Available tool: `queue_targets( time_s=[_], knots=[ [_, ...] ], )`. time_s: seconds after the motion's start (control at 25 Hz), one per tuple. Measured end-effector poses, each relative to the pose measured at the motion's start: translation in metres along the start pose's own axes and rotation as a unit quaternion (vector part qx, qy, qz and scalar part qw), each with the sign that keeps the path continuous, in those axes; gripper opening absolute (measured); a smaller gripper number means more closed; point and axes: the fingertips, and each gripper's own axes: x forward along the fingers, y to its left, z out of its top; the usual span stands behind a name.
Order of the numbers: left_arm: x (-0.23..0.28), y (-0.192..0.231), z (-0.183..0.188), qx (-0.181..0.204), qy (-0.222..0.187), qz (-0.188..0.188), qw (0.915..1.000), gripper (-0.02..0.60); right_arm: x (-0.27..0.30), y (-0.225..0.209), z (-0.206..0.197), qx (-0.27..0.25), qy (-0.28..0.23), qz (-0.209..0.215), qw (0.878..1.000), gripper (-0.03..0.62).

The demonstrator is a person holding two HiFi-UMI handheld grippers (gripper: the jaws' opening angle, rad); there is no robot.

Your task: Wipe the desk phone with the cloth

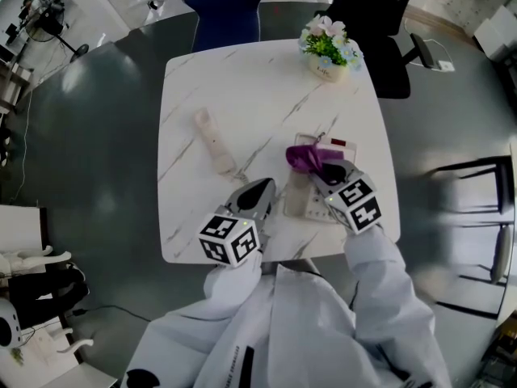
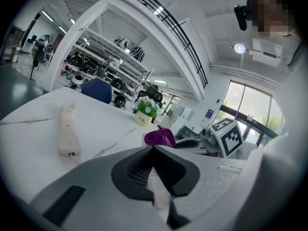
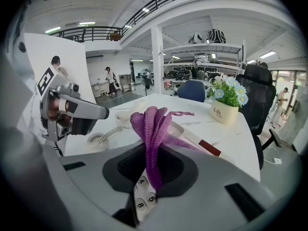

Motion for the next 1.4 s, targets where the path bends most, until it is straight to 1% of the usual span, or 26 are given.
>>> queue_targets(
  time_s=[0.6, 1.08, 1.4],
  knots=[
    [-0.012, -0.007, -0.007, 0.002, 0.002, -0.007, 1.0, -0.003, -0.005, 0.021, -0.015, 0.008, 0.011, 0.007, 1.0, 0.04],
    [-0.025, -0.014, -0.016, 0.004, 0.011, -0.016, 0.9998, -0.002, -0.012, 0.048, -0.033, 0.02, 0.028, 0.022, 0.999, 0.04],
    [-0.032, -0.017, -0.023, 0.005, 0.017, -0.02, 0.9996, -0.002, -0.015, 0.061, -0.041, 0.026, 0.029, 0.026, 0.999, 0.04]
  ],
)
